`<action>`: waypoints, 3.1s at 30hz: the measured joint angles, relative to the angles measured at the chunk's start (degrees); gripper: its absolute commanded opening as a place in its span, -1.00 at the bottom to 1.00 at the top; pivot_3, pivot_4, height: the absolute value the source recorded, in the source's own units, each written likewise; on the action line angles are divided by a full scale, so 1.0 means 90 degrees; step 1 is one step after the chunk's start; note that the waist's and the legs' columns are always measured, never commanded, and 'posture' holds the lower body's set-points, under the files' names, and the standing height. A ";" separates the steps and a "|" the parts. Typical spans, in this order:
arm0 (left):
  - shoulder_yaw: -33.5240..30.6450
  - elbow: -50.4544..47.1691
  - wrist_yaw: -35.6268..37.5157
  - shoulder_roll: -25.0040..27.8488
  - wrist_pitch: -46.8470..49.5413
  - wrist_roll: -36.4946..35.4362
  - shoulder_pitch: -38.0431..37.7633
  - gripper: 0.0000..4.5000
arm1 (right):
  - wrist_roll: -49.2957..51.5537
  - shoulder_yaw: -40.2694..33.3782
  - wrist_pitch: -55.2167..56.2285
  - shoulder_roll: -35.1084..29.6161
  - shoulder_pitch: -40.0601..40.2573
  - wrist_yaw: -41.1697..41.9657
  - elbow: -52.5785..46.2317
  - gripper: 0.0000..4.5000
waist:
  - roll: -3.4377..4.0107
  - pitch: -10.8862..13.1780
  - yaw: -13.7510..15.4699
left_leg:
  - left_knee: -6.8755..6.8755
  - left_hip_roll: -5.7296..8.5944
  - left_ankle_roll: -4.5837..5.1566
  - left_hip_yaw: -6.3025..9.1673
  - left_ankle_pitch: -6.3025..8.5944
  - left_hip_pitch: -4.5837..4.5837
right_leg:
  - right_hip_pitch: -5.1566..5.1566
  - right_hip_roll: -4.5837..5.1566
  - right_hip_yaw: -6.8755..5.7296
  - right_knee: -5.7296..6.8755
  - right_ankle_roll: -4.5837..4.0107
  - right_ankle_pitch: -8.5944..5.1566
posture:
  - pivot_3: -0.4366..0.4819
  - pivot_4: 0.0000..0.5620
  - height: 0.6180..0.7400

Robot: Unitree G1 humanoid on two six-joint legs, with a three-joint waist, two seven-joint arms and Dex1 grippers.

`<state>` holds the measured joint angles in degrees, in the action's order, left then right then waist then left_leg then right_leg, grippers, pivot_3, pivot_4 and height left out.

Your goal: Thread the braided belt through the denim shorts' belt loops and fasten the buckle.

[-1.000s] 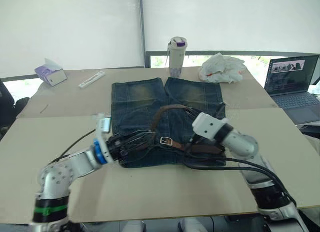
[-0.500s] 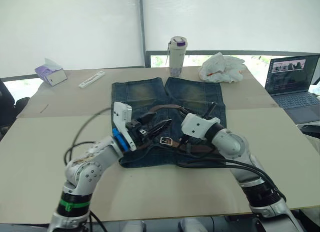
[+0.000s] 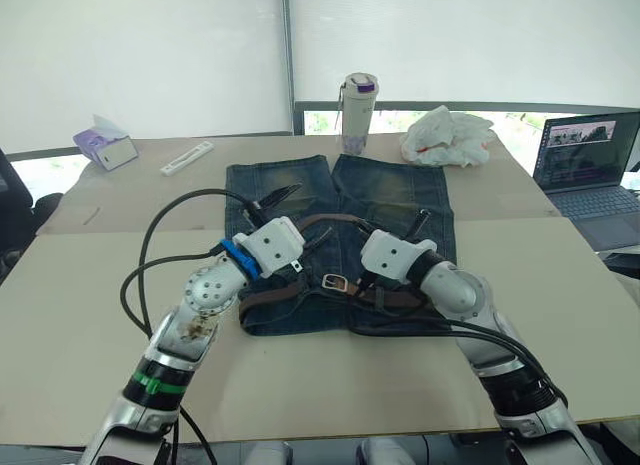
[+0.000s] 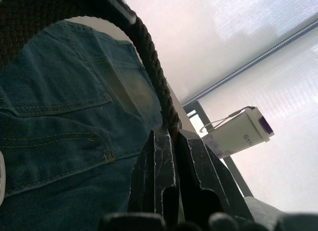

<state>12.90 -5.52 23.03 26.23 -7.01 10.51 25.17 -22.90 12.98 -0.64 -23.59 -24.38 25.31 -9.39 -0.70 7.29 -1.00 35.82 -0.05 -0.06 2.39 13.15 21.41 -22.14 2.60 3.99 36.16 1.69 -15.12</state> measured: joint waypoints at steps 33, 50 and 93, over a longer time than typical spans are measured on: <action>0.0178 0.0694 0.0052 -0.0046 -0.0737 0.0948 0.0074 -0.97 | -0.0571 0.0360 0.0907 -0.0351 0.0019 -0.0070 0.0017 -1.00 | 0.0000 0.0000 0.0007 | 0.0004 -0.0001 0.0001 0.0003 0.0000 0.0001 | -0.0001 0.0000 -0.0003 0.0004 0.0001 0.0000 | -0.05 -0.47 1.00; 0.0126 0.0165 0.0390 -0.0050 -0.0321 0.1147 -0.0088 0.34 | -0.1328 0.0520 0.1182 -0.0405 -0.0163 -0.0495 0.0426 -1.00 | 0.0000 0.0000 -0.0003 | 0.0005 -0.0002 0.0001 0.0003 0.0001 0.0001 | 0.0000 -0.0003 -0.0003 0.0006 0.0001 0.0000 | -0.05 -0.47 1.00; -0.0965 0.0288 0.0602 0.0395 -0.0065 -0.0065 -0.1354 -1.00 | 0.2912 -0.0097 -0.2483 -0.0761 0.1507 0.1753 -0.1552 0.70 | 0.0002 -0.0001 -0.0019 | 0.0006 -0.0014 0.0008 0.0050 0.0005 -0.0006 | 0.0002 -0.0003 -0.0002 0.0010 0.0000 0.0000 | -0.05 -0.47 1.00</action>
<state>4.21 -2.93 28.45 29.78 -7.59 9.92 12.99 3.31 12.11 -22.98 -30.44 -10.82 41.09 -23.36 -0.68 7.28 -1.17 35.87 -0.18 0.01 2.84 13.19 21.36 -22.12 2.57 3.97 36.25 1.69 -15.12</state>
